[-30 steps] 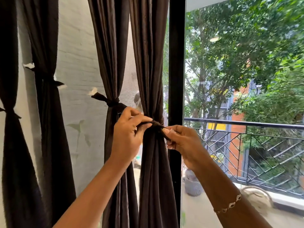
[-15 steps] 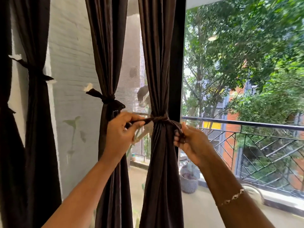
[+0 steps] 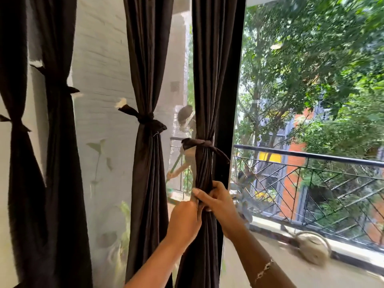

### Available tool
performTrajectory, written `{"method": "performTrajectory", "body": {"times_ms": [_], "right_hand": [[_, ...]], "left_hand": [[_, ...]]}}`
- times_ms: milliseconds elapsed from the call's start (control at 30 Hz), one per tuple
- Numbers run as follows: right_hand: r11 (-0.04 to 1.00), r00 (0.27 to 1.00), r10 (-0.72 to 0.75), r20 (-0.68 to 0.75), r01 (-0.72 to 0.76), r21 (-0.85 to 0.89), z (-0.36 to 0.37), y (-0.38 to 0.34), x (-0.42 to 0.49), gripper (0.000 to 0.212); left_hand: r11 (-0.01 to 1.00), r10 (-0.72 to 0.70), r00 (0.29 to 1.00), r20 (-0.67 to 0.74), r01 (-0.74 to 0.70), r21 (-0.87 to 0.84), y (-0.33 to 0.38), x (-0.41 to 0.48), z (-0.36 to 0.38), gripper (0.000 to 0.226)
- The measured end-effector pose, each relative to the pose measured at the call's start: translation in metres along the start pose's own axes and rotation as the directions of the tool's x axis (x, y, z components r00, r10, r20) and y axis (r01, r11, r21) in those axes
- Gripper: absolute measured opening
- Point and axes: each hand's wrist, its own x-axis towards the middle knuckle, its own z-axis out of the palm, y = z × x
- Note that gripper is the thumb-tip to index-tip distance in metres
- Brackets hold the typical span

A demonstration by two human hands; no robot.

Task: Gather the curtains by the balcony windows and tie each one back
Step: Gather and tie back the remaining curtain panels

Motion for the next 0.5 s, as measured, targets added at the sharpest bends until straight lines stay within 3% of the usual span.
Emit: {"method": "performTrajectory", "body": {"times_ms": [133,233,333,500], "right_hand": [[0.99,0.998,-0.054,-0.016,0.051,-0.131,0.006,-0.001,0.002,0.044],[0.943,0.981,-0.181,-0.07,0.153,-0.297,0.001,-0.015,0.005,0.038],[0.828,0.899,-0.416,-0.139,0.312,-0.465,-0.004,-0.041,0.006,0.039],[0.604,0.732,-0.679,-0.061,0.509,-0.613,-0.001,-0.102,0.02,0.052]], "left_hand": [[0.998,-0.003,1.0,-0.003,0.003,-0.065,-0.002,-0.002,-0.012,0.031],[0.991,-0.004,0.997,-0.08,-0.006,-0.132,-0.001,0.003,-0.036,0.055],[0.954,-0.02,0.976,-0.215,-0.046,-0.295,0.004,0.019,-0.067,0.08],[0.947,0.103,0.933,-0.345,-0.198,-0.254,0.02,0.07,-0.11,0.076]]}}
